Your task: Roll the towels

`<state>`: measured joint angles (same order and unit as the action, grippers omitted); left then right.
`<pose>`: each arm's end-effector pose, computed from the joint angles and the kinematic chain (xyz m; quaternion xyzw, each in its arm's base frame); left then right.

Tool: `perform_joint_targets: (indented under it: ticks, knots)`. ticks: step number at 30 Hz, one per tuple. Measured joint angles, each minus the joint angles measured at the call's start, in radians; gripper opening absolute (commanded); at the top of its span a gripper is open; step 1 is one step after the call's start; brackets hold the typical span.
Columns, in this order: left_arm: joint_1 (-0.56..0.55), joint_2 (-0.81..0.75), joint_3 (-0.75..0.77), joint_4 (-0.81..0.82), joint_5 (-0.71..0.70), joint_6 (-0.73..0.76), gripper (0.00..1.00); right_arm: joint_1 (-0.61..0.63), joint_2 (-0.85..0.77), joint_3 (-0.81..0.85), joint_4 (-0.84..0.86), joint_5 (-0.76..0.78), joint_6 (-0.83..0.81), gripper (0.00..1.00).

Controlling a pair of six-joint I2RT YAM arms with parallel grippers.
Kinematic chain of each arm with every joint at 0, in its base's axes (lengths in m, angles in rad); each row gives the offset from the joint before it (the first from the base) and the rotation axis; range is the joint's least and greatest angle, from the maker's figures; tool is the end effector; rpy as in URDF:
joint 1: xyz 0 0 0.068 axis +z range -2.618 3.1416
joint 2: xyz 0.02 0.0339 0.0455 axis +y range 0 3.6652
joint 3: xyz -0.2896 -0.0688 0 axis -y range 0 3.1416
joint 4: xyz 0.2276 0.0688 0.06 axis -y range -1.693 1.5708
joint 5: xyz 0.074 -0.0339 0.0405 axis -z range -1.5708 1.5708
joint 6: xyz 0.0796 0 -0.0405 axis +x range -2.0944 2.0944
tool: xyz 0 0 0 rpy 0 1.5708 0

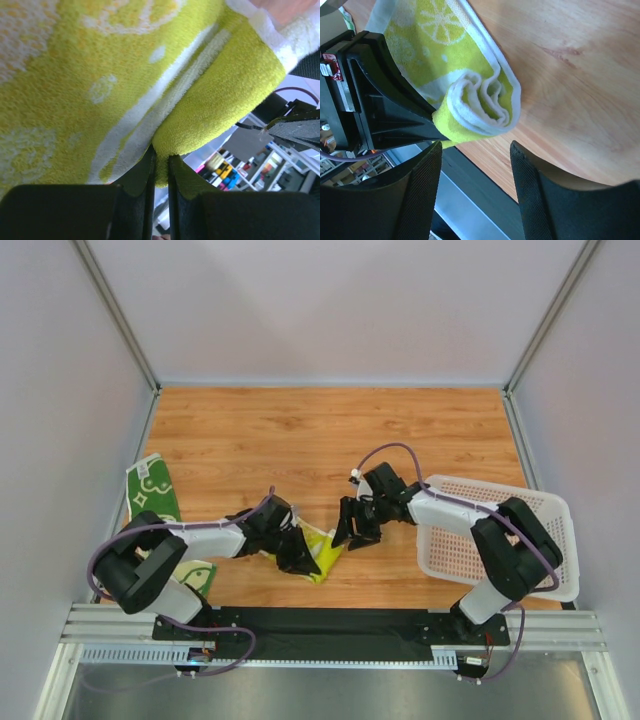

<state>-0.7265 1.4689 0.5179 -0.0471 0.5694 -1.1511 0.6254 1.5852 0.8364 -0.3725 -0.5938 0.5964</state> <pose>0.1569 -0.1968 0.1326 0.1164 -0.9167 0.3779 0.0573 0.2111 0.2074 0.1660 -0.0787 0.9312 0.3559 0.0110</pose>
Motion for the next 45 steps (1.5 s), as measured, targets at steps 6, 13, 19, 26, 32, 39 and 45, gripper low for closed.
perform_joint_targets:
  ticks: [6,13,19,26,32,39,45]
  knots:
    - [0.028,0.02,-0.047,0.072,0.046,-0.05,0.03,0.008,0.055,-0.005,0.066,0.0,0.018,0.59]
    - [0.039,0.031,-0.057,0.097,0.066,-0.068,0.03,0.016,0.117,-0.005,0.124,-0.001,0.03,0.56]
    - [0.043,0.053,-0.057,0.117,0.082,-0.075,0.06,0.023,0.158,-0.005,0.177,-0.019,0.041,0.28]
    - [0.042,0.032,-0.023,0.014,0.035,-0.014,0.25,0.034,0.182,-0.005,0.206,-0.028,0.052,0.14]
    - [0.018,-0.078,0.138,-0.317,-0.174,0.14,0.38,0.035,0.182,0.01,0.175,-0.016,0.05,0.09]
    - [-0.11,-0.09,0.369,-0.598,-0.46,0.292,0.38,0.06,0.182,0.079,0.059,0.032,0.026,0.08]
    - [-0.311,-0.092,0.457,-0.694,-0.685,0.387,0.38,0.083,0.182,0.15,-0.052,0.067,0.015,0.07]
